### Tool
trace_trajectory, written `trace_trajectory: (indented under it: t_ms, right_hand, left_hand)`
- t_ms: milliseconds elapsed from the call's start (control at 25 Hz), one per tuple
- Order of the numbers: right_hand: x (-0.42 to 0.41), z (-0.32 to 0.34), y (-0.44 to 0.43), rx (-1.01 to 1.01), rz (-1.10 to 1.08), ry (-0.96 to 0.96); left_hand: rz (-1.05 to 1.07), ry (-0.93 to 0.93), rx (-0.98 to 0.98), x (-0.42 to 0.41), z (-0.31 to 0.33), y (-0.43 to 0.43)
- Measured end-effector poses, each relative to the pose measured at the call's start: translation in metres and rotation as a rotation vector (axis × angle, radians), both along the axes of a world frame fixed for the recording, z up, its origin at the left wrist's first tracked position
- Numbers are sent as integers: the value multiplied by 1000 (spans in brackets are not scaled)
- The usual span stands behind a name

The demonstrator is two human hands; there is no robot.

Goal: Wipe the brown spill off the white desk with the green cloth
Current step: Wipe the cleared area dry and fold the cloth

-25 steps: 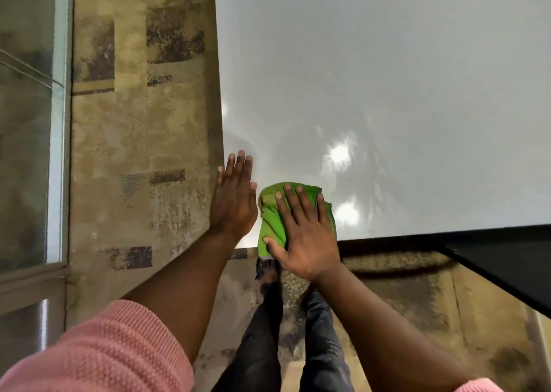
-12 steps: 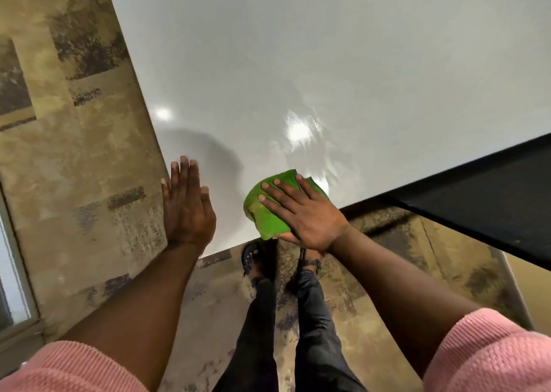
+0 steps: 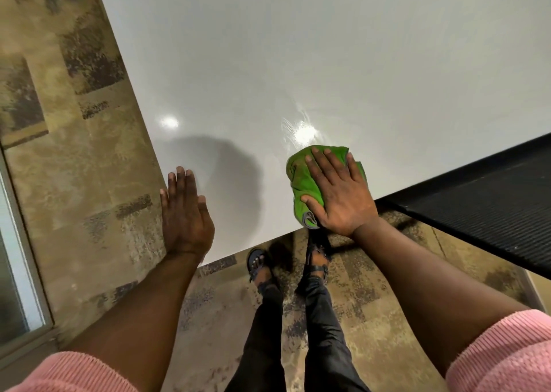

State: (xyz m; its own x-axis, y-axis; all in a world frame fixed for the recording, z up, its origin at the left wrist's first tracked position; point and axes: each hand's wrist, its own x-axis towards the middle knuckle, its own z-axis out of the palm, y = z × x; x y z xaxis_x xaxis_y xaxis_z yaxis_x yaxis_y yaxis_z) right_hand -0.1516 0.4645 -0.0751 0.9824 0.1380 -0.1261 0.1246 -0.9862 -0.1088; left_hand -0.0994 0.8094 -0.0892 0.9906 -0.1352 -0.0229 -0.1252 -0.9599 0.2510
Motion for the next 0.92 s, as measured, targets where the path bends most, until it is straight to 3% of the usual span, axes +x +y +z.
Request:
trace_trajectory:
  t_ms: [360,520,720,920]
  right_hand:
    - [82,10,38,129,-196,-44]
    - [113,11,91,189,-108,-33]
    - [62,13,140,221,99,39]
    - [7,29,134,231,157,205]
  left_hand:
    - [-2,-32,23,1,-2,-1]
    - [-24,-49,26,2,-4,2]
    - [-25,27,12,2,9,-4]
    - [-2,125,-110,-4,48,-14]
